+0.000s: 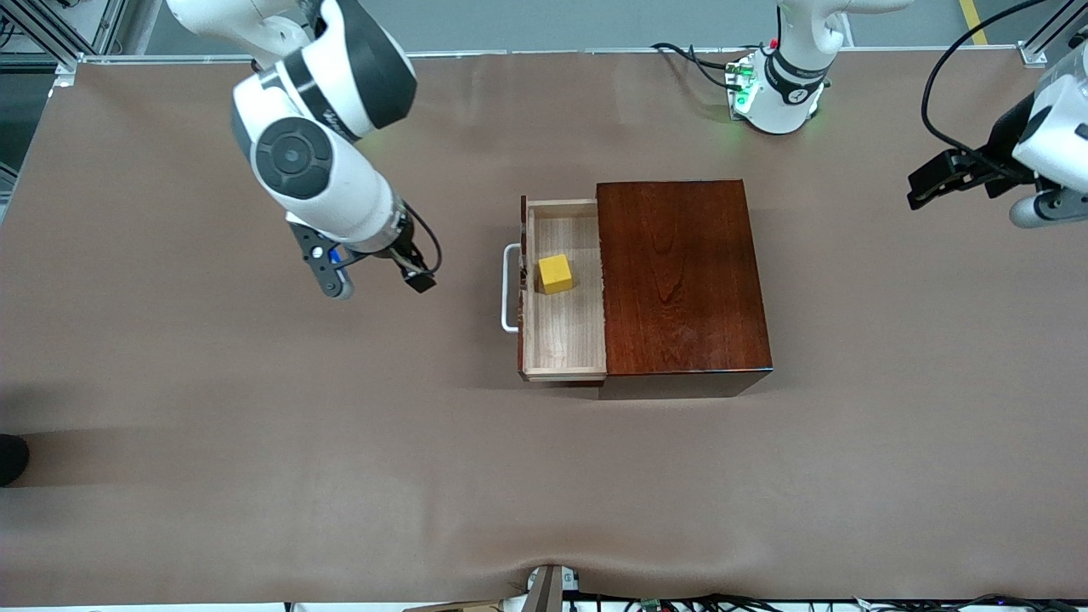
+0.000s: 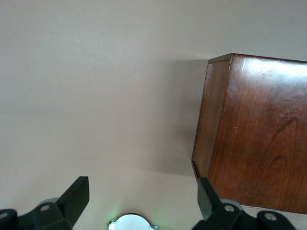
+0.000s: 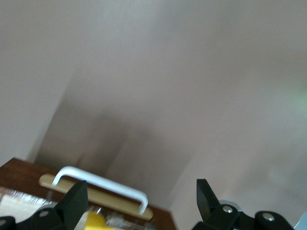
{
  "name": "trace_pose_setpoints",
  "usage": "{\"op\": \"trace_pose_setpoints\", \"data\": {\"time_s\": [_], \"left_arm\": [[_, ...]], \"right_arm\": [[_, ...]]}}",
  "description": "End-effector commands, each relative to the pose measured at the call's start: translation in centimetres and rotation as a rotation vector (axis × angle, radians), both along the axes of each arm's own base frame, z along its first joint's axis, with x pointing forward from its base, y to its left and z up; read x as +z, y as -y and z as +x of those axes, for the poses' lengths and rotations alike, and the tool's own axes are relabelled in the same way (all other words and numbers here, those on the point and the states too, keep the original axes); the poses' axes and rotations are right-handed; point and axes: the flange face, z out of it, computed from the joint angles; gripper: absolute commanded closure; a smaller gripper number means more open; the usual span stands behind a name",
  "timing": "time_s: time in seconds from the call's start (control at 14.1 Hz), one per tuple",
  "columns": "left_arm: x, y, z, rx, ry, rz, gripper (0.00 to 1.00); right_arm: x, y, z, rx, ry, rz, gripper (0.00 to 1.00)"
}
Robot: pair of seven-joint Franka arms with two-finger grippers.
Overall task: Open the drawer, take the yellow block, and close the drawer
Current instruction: 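Lower the right gripper into the drawer over the yellow cube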
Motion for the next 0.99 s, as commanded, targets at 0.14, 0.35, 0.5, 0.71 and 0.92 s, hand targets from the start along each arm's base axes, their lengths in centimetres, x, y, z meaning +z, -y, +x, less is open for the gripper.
{"op": "trace_pose_setpoints", "data": {"time_s": [0.14, 0.35, 0.5, 0.71, 0.92], "left_arm": [[0.6, -0.6, -1.2, -0.006, -0.007, 0.02, 0.0], [0.4, -0.4, -1.1, -0.01, -0.007, 0.02, 0.0], [0.4, -0.4, -1.0, -0.01, -0.005, 0.02, 0.0], [0.2, -0.1, -0.8, -0.015, -0.002, 0.02, 0.0], [0.3, 0.0, -0.7, -0.018, 0.006, 0.019, 0.0]], "right_arm": [[-0.9, -3.6, -0.3, -0.112, 0.002, 0.058, 0.0], [-3.0, -7.4, -1.1, -0.176, 0.033, 0.061, 0.0], [-4.3, -10.0, -1.4, -0.213, 0.034, 0.053, 0.0], [-6.0, -13.5, -1.5, -0.241, 0.032, 0.04, 0.0], [-7.3, -15.6, -2.0, -0.248, 0.041, 0.043, 0.0]]}}
